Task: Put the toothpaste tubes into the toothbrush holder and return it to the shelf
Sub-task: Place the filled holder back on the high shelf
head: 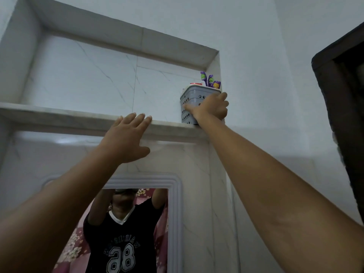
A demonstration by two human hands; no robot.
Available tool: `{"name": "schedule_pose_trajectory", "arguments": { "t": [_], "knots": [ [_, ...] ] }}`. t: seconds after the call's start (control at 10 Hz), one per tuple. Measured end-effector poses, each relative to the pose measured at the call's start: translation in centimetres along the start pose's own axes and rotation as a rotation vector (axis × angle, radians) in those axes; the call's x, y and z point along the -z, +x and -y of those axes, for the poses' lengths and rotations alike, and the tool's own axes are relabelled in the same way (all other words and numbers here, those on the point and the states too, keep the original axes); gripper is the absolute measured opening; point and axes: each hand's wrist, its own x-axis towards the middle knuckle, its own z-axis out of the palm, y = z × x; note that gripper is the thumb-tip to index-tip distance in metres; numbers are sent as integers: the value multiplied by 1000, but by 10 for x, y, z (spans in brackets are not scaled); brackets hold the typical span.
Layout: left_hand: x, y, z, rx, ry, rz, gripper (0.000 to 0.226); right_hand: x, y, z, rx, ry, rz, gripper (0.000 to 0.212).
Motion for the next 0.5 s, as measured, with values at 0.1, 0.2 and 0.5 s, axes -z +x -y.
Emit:
{"name": "schedule_pose_trajectory", "arguments": {
  "t": [0.1,0.2,0.5],
  "knots": [
    [1,0,0,16,-24,9,91,-7,-7,-8,41,-5,-18,125],
    [5,0,-2,27,-32,39,91,-9,-20,-17,60,-15,17,123],
    [28,-27,-18,60,-7,128,87,17,-81,-51,278,-28,186,88]
  ]
}}
